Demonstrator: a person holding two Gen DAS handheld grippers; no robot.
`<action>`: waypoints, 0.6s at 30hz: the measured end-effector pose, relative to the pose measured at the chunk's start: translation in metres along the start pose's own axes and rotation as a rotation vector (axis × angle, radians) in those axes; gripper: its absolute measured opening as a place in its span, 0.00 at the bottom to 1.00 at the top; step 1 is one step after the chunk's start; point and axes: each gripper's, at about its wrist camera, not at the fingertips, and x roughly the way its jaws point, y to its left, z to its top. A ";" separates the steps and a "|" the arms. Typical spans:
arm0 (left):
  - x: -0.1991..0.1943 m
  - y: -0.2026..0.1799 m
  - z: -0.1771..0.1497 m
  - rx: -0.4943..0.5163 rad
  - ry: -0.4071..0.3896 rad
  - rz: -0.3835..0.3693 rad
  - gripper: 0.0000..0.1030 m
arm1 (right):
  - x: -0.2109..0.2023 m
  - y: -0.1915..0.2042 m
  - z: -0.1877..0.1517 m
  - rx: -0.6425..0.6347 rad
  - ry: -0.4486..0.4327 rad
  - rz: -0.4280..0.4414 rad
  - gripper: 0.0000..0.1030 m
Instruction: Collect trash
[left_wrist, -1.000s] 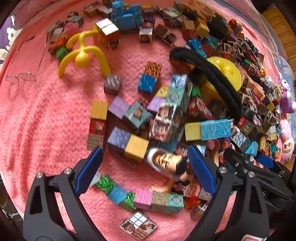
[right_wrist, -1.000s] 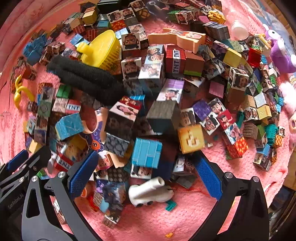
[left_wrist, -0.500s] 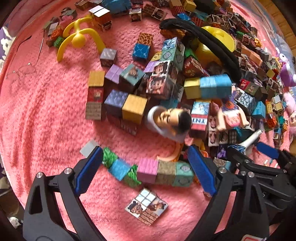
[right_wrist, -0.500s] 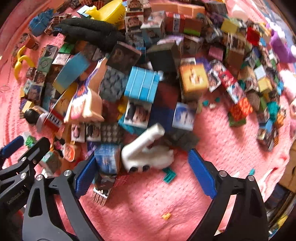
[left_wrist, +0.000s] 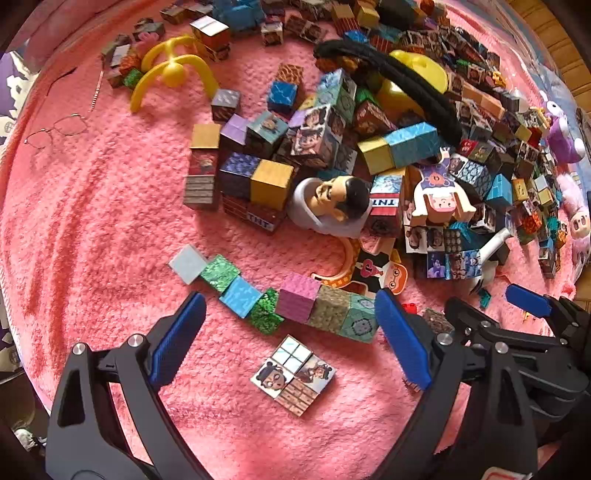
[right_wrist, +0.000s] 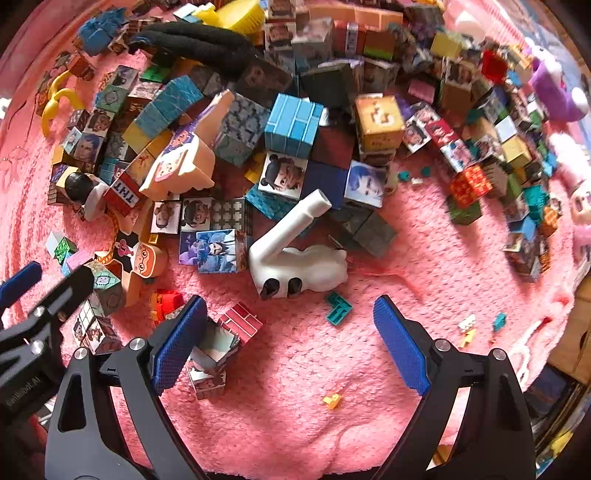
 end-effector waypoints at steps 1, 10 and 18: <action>-0.002 0.002 -0.003 -0.008 -0.006 -0.002 0.86 | -0.002 0.003 -0.001 -0.006 -0.005 -0.005 0.88; 0.002 0.001 0.011 0.029 0.012 0.015 0.86 | -0.004 0.009 0.006 0.026 -0.037 0.011 0.88; 0.019 0.024 0.021 -0.033 0.041 0.049 0.86 | 0.007 0.042 0.043 0.007 -0.025 0.015 0.88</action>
